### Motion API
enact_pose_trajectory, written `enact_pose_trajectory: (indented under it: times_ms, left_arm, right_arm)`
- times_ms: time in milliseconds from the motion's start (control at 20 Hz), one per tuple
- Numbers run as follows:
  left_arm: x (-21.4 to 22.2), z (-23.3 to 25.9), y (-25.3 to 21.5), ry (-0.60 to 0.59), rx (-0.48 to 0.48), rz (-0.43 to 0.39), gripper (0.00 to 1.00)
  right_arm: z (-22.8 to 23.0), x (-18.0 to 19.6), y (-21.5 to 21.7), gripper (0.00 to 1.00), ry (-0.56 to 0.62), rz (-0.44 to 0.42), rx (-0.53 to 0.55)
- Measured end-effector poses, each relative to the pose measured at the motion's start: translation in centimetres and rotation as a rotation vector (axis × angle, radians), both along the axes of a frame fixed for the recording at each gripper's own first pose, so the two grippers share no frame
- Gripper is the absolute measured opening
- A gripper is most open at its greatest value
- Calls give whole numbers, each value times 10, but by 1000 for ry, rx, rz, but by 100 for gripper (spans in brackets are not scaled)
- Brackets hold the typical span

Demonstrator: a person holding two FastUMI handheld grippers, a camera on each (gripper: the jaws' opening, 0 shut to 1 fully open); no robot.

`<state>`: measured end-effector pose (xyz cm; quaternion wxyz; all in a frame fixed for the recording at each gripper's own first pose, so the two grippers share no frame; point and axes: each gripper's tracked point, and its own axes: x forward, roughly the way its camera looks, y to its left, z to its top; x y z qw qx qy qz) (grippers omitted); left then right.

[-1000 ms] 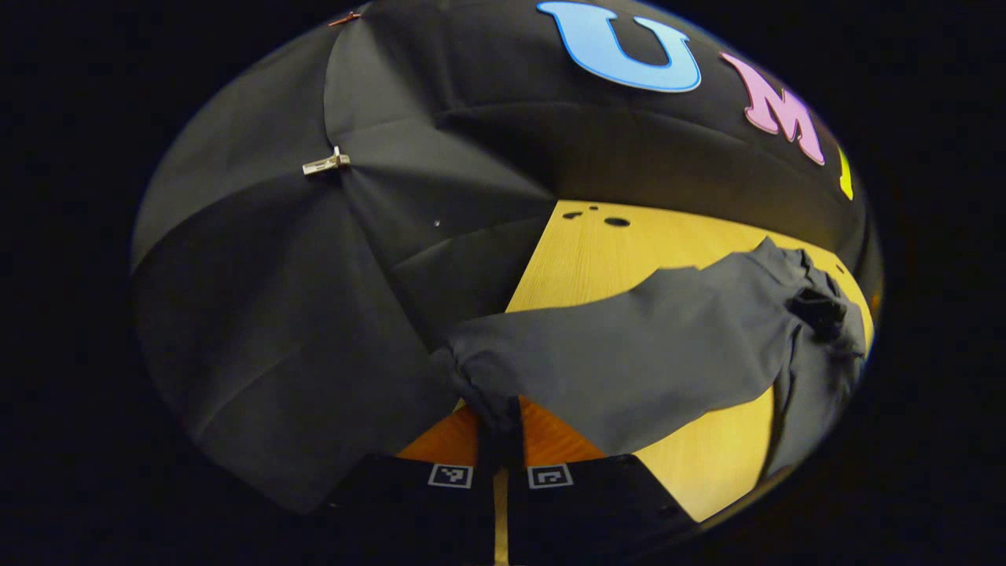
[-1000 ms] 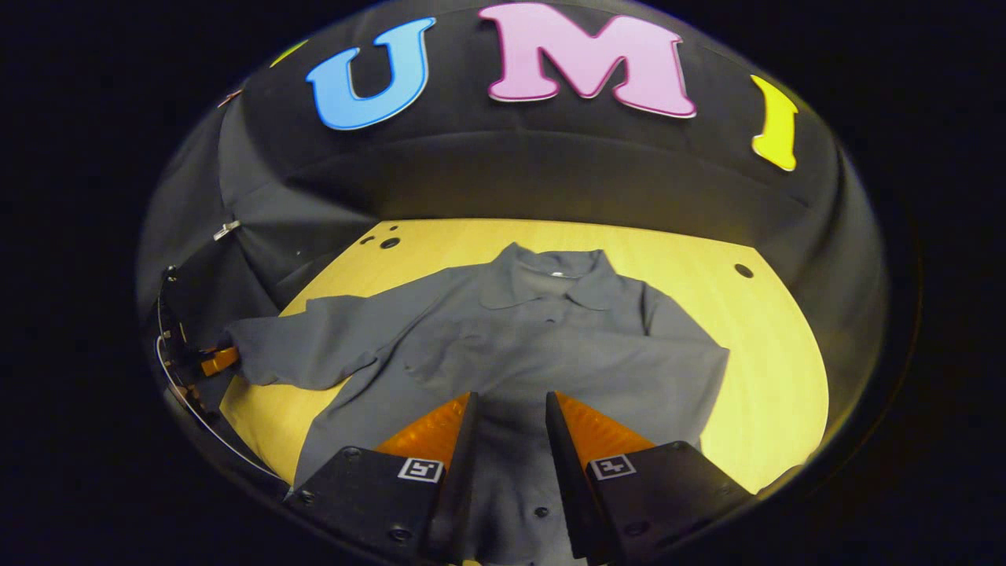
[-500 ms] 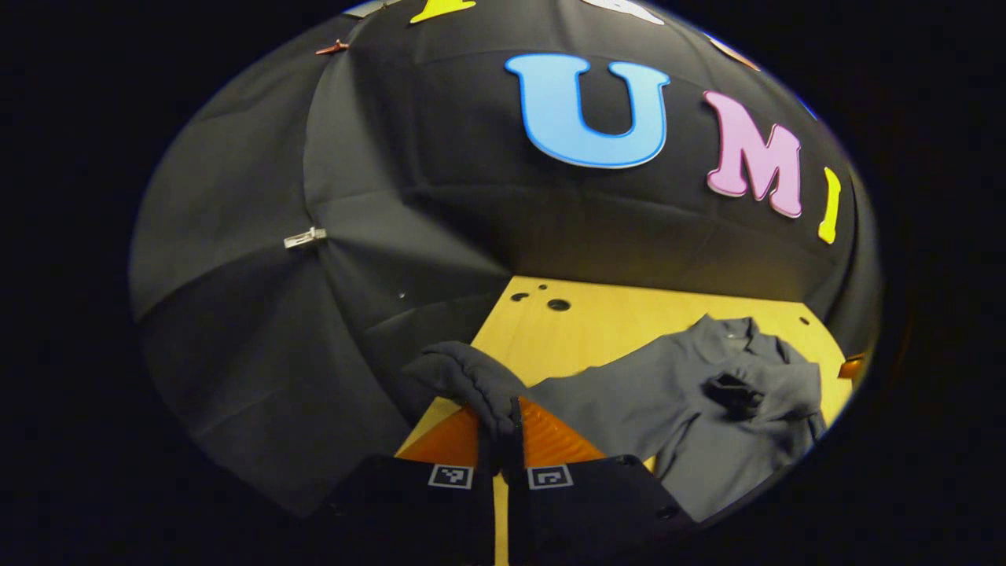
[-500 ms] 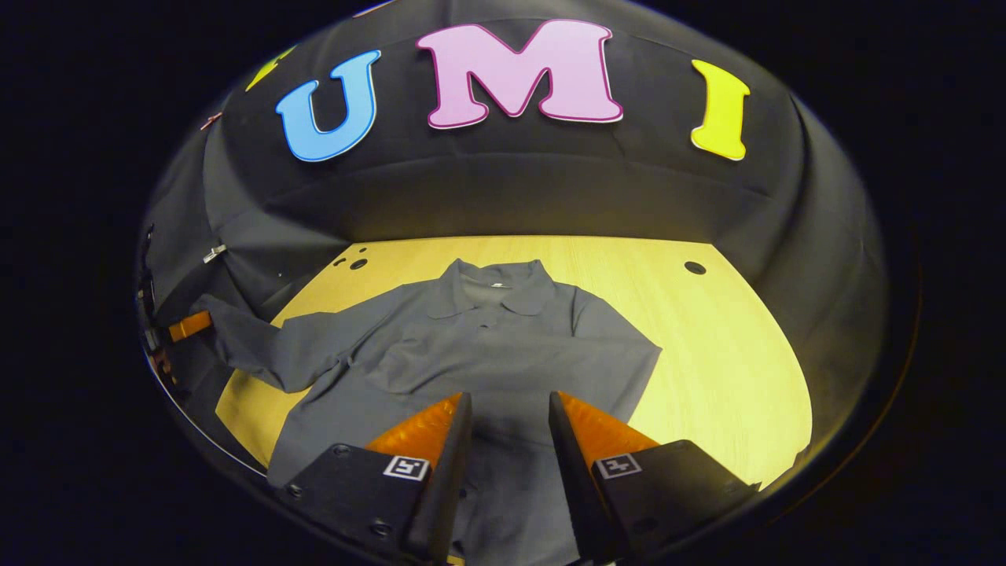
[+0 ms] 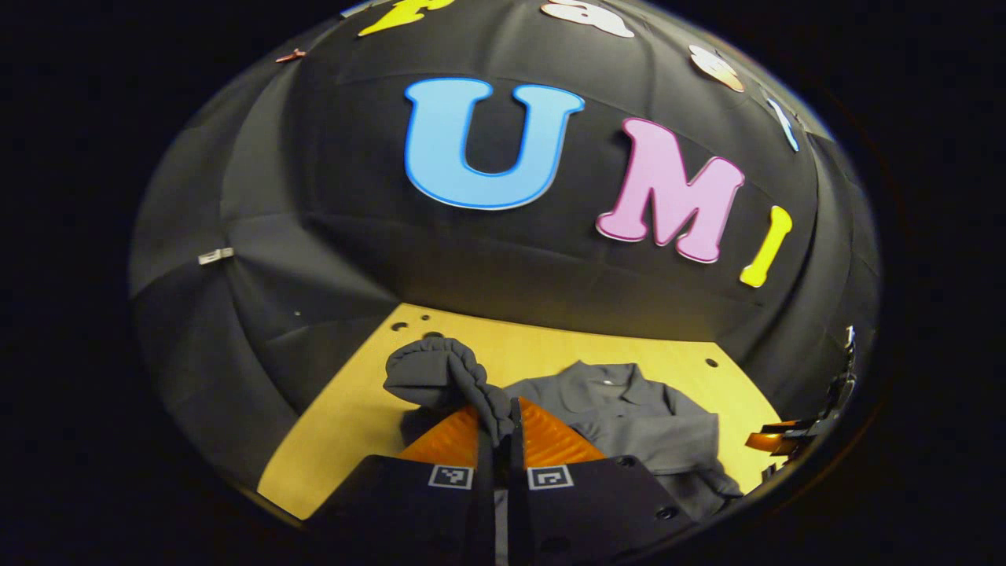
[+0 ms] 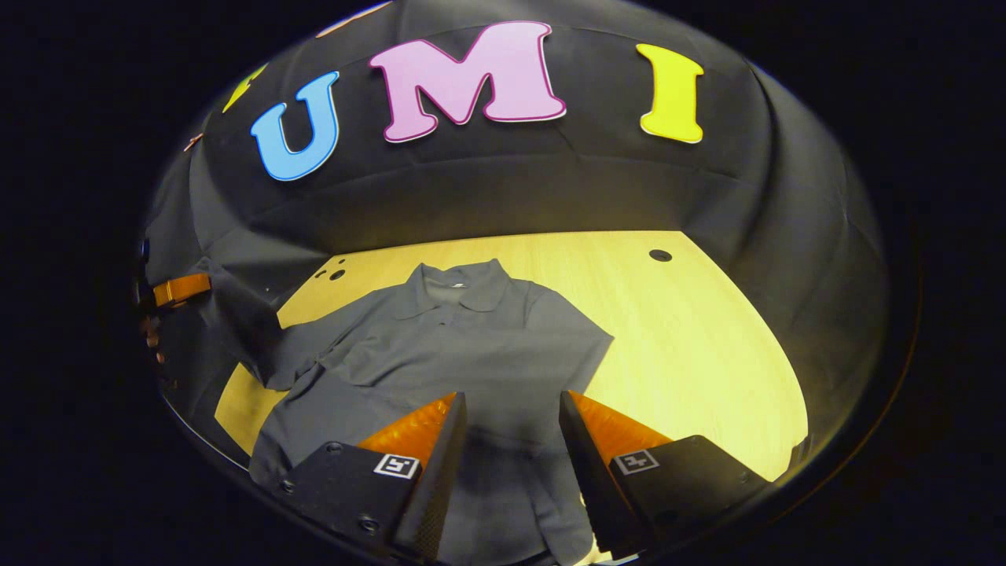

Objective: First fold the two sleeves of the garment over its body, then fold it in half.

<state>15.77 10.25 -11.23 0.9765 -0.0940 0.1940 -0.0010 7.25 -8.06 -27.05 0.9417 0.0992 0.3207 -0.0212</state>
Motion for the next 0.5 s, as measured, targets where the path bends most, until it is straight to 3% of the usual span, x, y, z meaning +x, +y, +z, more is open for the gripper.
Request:
enact_pose_trajectory:
  times_ms: [500]
  left_arm:
    - [31,-43,-168,96,15,-258,11]
  right_arm:
    - [-24,-26,-52,74,37,-23,8]
